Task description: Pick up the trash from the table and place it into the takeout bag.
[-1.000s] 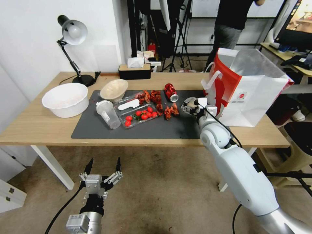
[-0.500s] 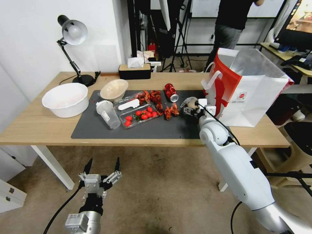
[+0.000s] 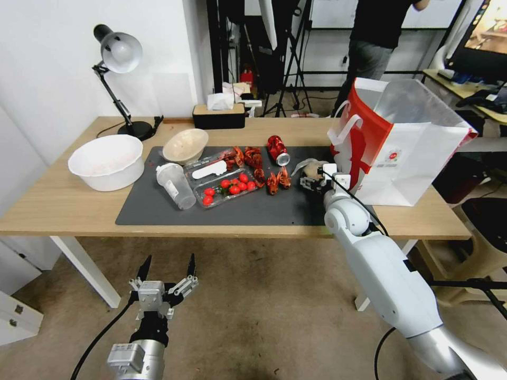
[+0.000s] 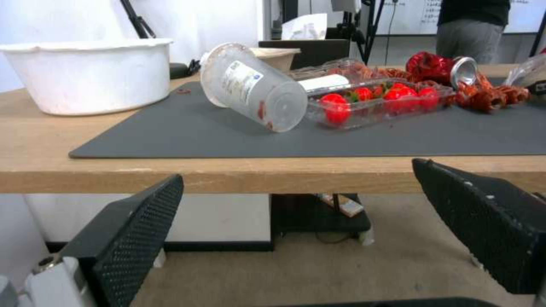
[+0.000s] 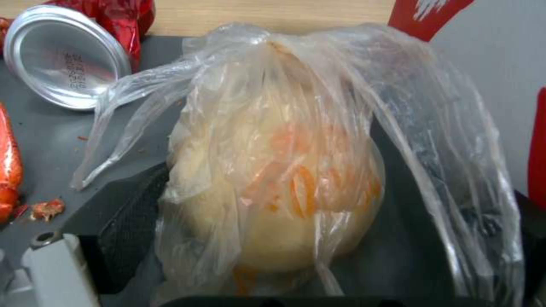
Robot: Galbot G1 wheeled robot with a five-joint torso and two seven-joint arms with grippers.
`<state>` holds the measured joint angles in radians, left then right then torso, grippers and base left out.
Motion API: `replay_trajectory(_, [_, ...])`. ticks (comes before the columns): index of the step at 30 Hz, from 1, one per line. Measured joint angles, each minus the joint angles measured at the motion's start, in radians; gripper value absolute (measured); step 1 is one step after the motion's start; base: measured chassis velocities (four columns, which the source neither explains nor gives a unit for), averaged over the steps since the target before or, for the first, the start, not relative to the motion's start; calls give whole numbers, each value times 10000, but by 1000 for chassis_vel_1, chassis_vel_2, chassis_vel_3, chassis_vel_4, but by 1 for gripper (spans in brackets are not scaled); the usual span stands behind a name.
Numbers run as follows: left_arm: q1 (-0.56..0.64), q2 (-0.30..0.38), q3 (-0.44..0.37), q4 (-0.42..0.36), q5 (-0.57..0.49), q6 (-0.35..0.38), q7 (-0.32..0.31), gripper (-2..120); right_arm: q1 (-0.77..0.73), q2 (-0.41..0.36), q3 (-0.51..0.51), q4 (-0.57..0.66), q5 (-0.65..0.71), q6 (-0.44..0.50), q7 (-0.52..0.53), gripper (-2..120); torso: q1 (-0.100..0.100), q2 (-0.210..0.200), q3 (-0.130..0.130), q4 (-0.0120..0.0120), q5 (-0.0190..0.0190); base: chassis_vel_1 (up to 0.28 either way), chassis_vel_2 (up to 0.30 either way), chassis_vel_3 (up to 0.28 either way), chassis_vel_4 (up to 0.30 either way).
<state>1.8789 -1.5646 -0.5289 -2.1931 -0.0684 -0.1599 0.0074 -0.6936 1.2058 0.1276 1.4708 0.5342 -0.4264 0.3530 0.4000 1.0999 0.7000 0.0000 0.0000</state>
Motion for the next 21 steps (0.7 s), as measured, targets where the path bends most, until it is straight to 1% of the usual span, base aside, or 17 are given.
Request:
replay_trajectory(11, [74,-70,46,-1,35,-3,-3,100,1,2,6,-69,6,460,-213,99,-2,0,0,0,0,0,0,0,0])
replay_trajectory(13, [96,-79,53,-1,44,-8,-4,100,-23,7,9,-71,7,602,-279,89,-2,1,0,0,0,0,0,0,0])
replay_trajectory(15, [96,-79,53,-1,44,-8,-4,100,-23,7,9,-71,7,602,-279,89,-2,1,0,0,0,0,0,0,0])
replay_trajectory(16, [95,-89,62,5,54,-13,-4,100,-69,13,10,-71,7,677,-290,81,-2,1,0,0,0,0,0,0,0])
replay_trajectory(17, [91,-95,74,20,61,-15,-5,100,-96,14,11,-71,7,701,-291,78,-2,1,0,0,0,0,0,0,0])
replay_trajectory(18, [91,-95,74,20,61,-15,-5,100,-96,14,11,-71,7,701,-291,78,-2,1,0,0,0,0,0,0,0])
replay_trajectory(21, [59,-99,99,56,68,-17,-5,100,-145,10,18,-71,7,738,-311,64,-2,1,-1,0,0,0,0,0,0])
